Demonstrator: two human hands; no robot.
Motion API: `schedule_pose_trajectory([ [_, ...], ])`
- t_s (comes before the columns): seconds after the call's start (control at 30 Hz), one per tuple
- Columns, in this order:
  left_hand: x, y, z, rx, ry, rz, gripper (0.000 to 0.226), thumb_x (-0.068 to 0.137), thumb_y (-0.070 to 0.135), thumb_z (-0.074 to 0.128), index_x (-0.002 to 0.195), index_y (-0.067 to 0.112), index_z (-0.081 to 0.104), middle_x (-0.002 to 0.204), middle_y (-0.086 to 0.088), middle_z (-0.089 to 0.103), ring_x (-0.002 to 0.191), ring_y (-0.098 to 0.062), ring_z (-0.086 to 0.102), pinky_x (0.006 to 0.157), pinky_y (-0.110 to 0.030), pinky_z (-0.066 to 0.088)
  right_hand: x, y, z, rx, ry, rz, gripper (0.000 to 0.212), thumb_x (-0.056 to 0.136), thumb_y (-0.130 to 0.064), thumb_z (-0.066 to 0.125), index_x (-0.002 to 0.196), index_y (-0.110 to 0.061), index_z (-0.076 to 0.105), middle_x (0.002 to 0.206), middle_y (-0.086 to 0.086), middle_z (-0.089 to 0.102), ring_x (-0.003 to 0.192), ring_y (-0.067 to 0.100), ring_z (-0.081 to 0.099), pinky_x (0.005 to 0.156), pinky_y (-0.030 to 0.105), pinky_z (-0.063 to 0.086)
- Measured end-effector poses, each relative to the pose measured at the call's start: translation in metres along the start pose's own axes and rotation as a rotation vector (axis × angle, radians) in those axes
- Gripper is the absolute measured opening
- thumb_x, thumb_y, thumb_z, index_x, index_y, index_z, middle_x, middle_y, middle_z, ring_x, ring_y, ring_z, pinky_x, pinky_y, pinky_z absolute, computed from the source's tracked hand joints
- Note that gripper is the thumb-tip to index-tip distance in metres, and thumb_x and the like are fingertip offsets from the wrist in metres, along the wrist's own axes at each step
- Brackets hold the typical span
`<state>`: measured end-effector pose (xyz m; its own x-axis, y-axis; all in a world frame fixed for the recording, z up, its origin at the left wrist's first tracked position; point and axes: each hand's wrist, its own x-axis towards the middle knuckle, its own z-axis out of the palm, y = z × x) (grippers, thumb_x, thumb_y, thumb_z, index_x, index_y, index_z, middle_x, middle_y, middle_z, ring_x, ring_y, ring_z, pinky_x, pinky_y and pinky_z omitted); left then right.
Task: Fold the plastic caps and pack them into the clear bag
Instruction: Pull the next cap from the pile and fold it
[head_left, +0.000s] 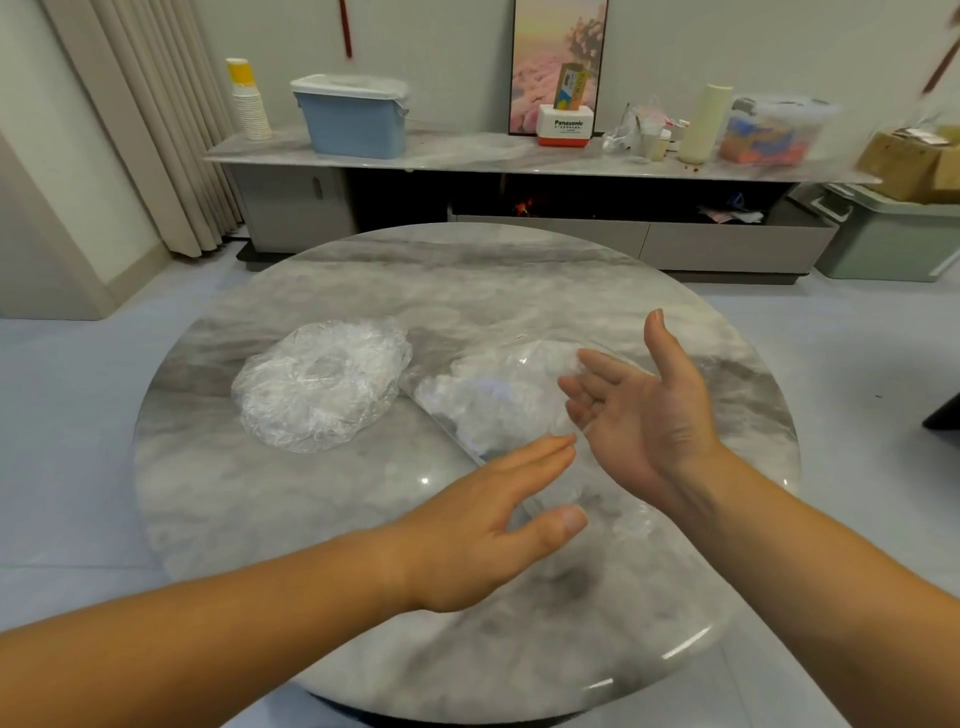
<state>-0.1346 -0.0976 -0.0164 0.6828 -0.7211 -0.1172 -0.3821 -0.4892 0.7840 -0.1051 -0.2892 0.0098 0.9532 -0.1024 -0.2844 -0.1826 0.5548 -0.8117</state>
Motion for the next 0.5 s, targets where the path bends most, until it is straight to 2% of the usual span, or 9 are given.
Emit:
schedule_pose_trajectory([
  [0.07, 0.000, -0.002, 0.000, -0.005, 0.016, 0.000, 0.074, 0.096, 0.068, 0.038, 0.159, 0.037, 0.016, 0.162, 0.032, 0.005, 0.141, 0.022, 0.000, 0.118, -0.012, 0.005, -0.004, 0.001, 0.002, 0.077, 0.045, -0.021, 0.077, 0.090, -0.066, 0.057, 0.129, 0.000, 0.059, 0.137, 0.022, 0.052, 0.116, 0.030, 0.068, 0.098, 0.037, 0.053],
  [0.13, 0.001, -0.004, 0.001, -0.020, 0.035, -0.007, 0.082, 0.088, 0.075, 0.035, 0.158, 0.037, 0.017, 0.161, 0.033, 0.007, 0.141, 0.022, 0.000, 0.118, -0.012, 0.005, -0.009, 0.002, 0.003, 0.123, 0.092, -0.043, 0.072, 0.091, -0.061, 0.062, 0.128, 0.000, 0.059, 0.135, 0.022, 0.050, 0.108, 0.033, 0.072, 0.097, 0.039, 0.056],
  [0.2, 0.001, -0.004, 0.001, -0.058, 0.045, -0.028, 0.086, 0.083, 0.079, 0.033, 0.158, 0.038, 0.019, 0.161, 0.033, 0.009, 0.141, 0.023, 0.001, 0.117, -0.012, 0.005, -0.012, 0.004, 0.003, 0.138, 0.128, -0.064, 0.069, 0.092, -0.058, 0.063, 0.127, 0.001, 0.060, 0.135, 0.022, 0.050, 0.107, 0.036, 0.072, 0.098, 0.042, 0.056],
  [0.27, 0.001, -0.004, 0.000, -0.105, 0.039, -0.048, 0.083, 0.088, 0.080, 0.035, 0.158, 0.038, 0.020, 0.161, 0.032, 0.011, 0.141, 0.023, 0.003, 0.119, -0.013, 0.006, -0.014, 0.004, 0.004, 0.121, 0.132, -0.071, 0.070, 0.093, -0.059, 0.061, 0.126, 0.003, 0.061, 0.134, 0.023, 0.054, 0.109, 0.036, 0.071, 0.102, 0.043, 0.054],
  [0.37, -0.001, -0.005, -0.001, -0.125, 0.024, -0.068, 0.078, 0.088, 0.069, 0.037, 0.158, 0.036, 0.023, 0.161, 0.030, 0.015, 0.141, 0.022, 0.008, 0.116, -0.009, 0.008, -0.010, 0.005, 0.006, 0.062, 0.097, -0.034, 0.080, 0.094, -0.066, 0.051, 0.127, 0.007, 0.060, 0.137, 0.021, 0.058, 0.121, 0.034, 0.064, 0.111, 0.045, 0.047],
  [0.5, -0.001, -0.011, -0.001, -0.111, 0.018, -0.061, 0.075, 0.090, 0.066, 0.038, 0.157, 0.034, 0.027, 0.161, 0.027, 0.019, 0.143, 0.019, 0.012, 0.120, -0.015, 0.011, 0.003, 0.004, 0.012, 0.079, 0.058, 0.043, 0.100, 0.090, -0.076, 0.044, 0.145, 0.008, 0.043, 0.153, 0.021, 0.044, 0.145, 0.030, 0.040, 0.119, 0.050, 0.035],
])
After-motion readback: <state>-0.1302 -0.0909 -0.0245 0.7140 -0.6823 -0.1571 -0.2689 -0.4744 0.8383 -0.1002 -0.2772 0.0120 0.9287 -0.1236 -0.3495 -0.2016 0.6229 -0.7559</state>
